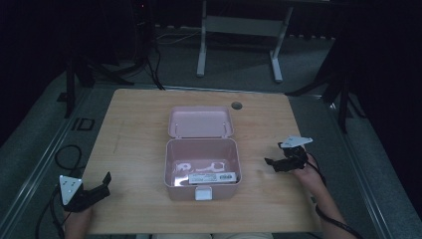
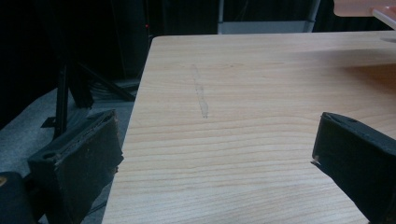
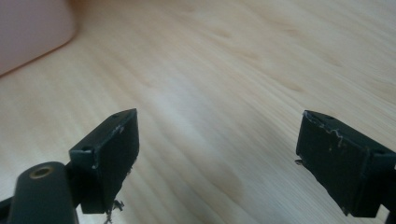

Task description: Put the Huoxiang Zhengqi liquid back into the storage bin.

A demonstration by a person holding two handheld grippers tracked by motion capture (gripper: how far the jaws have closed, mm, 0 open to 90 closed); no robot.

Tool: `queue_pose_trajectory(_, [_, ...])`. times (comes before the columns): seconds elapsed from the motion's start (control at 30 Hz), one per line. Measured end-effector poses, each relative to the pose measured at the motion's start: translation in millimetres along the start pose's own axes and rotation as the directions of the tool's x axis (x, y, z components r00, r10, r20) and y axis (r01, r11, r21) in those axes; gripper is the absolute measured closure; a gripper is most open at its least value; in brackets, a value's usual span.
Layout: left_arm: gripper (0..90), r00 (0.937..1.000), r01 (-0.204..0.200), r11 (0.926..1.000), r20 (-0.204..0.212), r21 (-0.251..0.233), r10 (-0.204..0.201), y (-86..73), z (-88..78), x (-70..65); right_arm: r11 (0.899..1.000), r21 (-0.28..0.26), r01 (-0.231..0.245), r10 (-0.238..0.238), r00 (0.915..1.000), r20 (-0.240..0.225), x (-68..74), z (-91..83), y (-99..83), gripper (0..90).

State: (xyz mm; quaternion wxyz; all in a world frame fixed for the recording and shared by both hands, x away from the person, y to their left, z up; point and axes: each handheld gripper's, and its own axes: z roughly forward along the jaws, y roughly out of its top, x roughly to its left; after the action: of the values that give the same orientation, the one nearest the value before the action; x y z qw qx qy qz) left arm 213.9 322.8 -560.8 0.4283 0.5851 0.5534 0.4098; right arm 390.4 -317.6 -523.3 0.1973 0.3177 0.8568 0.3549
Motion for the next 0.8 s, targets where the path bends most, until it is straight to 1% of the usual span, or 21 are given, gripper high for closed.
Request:
queue_pose_trajectory(0.07, [1.6,1.0,-0.002,1.0,-0.001,0.001,0.002,0.0,0.1,-0.3,0.999,-0.035,-0.022,0.024,0.9989,0.041,-1.1,-2.8,-7.2,13.2])
queue_pose_trajectory(0.17, [1.6,1.0,-0.002,1.0,-0.001,0.0,0.002,0.0,0.0,-0.1,0.995,-0.057,-0.077,0.081,0.9939,0.075,-2.0,-5.8,-14.7,13.1])
queue_pose_trajectory(0.2, [1.6,1.0,-0.001,1.0,-0.002,0.0,0.001,0.0,0.0,-0.1,0.994,-0.066,-0.088,0.095,0.9901,0.103,-1.5,-7.3,-17.8,12.4])
queue_pose_trajectory(0.23, [1.6,1.0,-0.001,1.0,-0.002,0.001,0.001,0.0,0.0,-0.1,0.992,-0.086,-0.092,0.103,0.9868,0.125,-0.6,-8.9,-20.5,12.3])
queue_pose_trajectory(0.27, [1.6,1.0,-0.002,1.0,-0.002,0.001,0.002,0.0,0.0,-0.2,0.989,-0.098,-0.111,0.124,0.9818,0.144,-0.1,-10.3,-23.1,12.2])
queue_pose_trajectory(0.3, [1.6,1.0,-0.002,1.0,-0.002,0.001,0.002,0.0,0.0,-0.2,0.986,-0.108,-0.128,0.145,0.9747,0.169,0.2,-11.3,-25.9,12.1])
queue_pose_trajectory(0.37, [1.6,1.0,-0.002,1.0,-0.002,0.001,0.002,0.0,0.1,-0.3,0.981,-0.128,-0.149,0.172,0.9641,0.202,0.6,-13.2,-30.9,12.1])
queue_pose_trajectory(0.4, [1.6,1.0,-0.002,1.0,-0.002,0.0,0.002,0.0,0.0,-0.2,0.976,-0.141,-0.169,0.196,0.9573,0.212,0.1,-14.1,-34.3,12.1])
queue_pose_trajectory(0.47, [1.6,1.0,0.0,1.0,-0.001,-0.001,0.0,0.0,0.0,-0.1,0.97,-0.149,-0.19,0.221,0.9491,0.225,-0.8,-15.3,-39.0,12.2])
queue_pose_trajectory(0.5, [1.6,1.0,0.001,1.0,-0.001,-0.001,-0.001,0.0,-0.1,0.0,0.965,-0.158,-0.209,0.243,0.9396,0.241,-1.6,-16.5,-42.2,12.2])
queue_pose_trajectory(0.53, [1.6,1.0,0.001,1.0,-0.001,0.0,-0.001,0.0,0.0,0.0,0.959,-0.168,-0.229,0.265,0.9344,0.238,-2.3,-17.8,-44.8,12.2])
queue_pose_trajectory(0.57, [1.6,1.0,0.0,1.0,-0.001,0.001,0.0,0.0,0.1,0.0,0.955,-0.176,-0.24,0.278,0.931,0.237,-2.9,-18.8,-46.6,12.2])
queue_pose_trajectory(0.6, [1.6,1.0,0.0,1.0,-0.001,0.001,0.0,0.0,0.1,-0.1,0.949,-0.186,-0.253,0.295,0.9207,0.255,-3.3,-20.7,-49.3,12.2])
queue_pose_trajectory(0.63, [1.6,1.0,0.0,1.0,-0.001,0.003,0.0,0.0,0.2,-0.1,0.944,-0.204,-0.26,0.309,0.913,0.266,-3.6,-22.4,-51.6,12.2])
queue_pose_trajectory(0.67, [1.6,1.0,-0.001,1.0,0.0,0.003,0.001,0.1,0.3,-0.1,0.937,-0.216,-0.274,0.327,0.9062,0.268,-4.5,-24.1,-53.3,12.1])
queue_pose_trajectory(0.7, [1.6,1.0,-0.001,1.0,0.0,0.003,0.001,0.1,0.2,-0.1,0.932,-0.224,-0.285,0.341,0.8979,0.278,-5.2,-25.7,-54.7,12.2])
queue_pose_trajectory(0.73, [1.6,1.0,0.0,1.0,-0.001,0.003,0.0,0.0,0.2,-0.2,0.93,-0.231,-0.287,0.348,0.8902,0.294,-5.4,-26.9,-55.5,12.2])
queue_pose_trajectory(0.77, [1.6,1.0,-0.001,1.0,0.0,0.003,0.001,0.0,0.2,-0.2,0.923,-0.242,-0.299,0.365,0.8807,0.302,-6.3,-29.0,-56.8,12.2])
queue_pose_trajectory(0.8, [1.6,1.0,-0.001,1.0,-0.002,0.003,0.001,0.0,0.1,-0.2,0.918,-0.249,-0.309,0.376,0.8764,0.3,-7.0,-30.6,-57.7,12.1])
